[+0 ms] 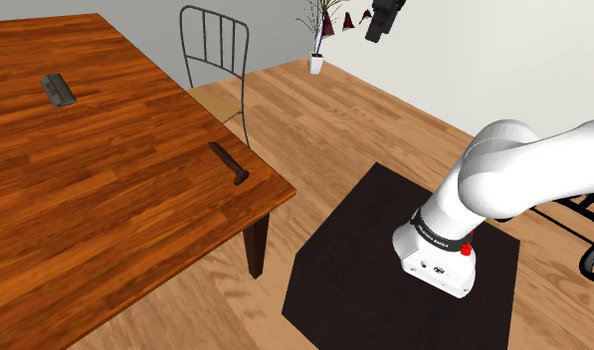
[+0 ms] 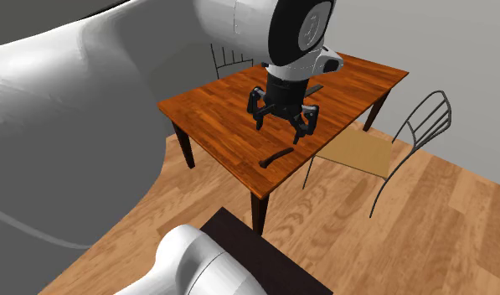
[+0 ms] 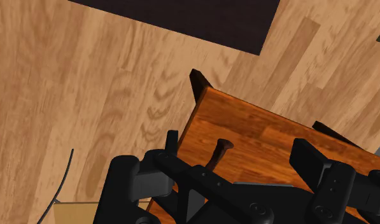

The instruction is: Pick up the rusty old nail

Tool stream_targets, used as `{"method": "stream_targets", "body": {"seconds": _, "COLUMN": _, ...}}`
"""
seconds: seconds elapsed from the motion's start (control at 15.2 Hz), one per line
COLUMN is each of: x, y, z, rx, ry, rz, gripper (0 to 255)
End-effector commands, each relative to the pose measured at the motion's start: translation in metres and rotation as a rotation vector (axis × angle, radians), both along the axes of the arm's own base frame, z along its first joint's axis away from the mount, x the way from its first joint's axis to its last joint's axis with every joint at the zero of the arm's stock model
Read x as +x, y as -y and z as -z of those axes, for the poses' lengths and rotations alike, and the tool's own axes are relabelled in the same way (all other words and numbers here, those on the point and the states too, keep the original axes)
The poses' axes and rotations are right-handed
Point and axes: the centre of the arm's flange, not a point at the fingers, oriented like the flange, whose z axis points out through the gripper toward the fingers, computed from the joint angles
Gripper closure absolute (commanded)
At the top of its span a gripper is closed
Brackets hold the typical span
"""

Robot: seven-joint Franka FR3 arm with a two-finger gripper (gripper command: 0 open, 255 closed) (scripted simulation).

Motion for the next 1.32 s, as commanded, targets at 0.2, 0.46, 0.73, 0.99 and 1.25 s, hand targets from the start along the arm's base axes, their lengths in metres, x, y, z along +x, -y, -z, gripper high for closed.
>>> {"method": "stream_targets", "body": {"seconds": 0.2, "x": 0.02, "y": -0.019, "z": 0.029, "rx": -0.006, "ry": 0.004, "rz": 0.036, "gripper": 0}}
{"method": "stream_targets", "body": {"seconds": 0.46, "x": 0.047, "y": -0.042, "z": 0.068, "rx": -0.015, "ry": 0.01, "rz": 0.084, "gripper": 0}}
{"method": "stream_targets", "body": {"seconds": 0.73, "x": 0.075, "y": -0.063, "z": 0.107, "rx": -0.023, "ry": 0.016, "rz": 0.133, "gripper": 0}}
{"method": "stream_targets", "body": {"seconds": 0.99, "x": 0.105, "y": -0.083, "z": 0.145, "rx": -0.031, "ry": 0.022, "rz": 0.181, "gripper": 0}}
{"method": "stream_targets", "body": {"seconds": 1.25, "x": 0.136, "y": -0.101, "z": 0.184, "rx": -0.04, "ry": 0.028, "rz": 0.229, "gripper": 0}}
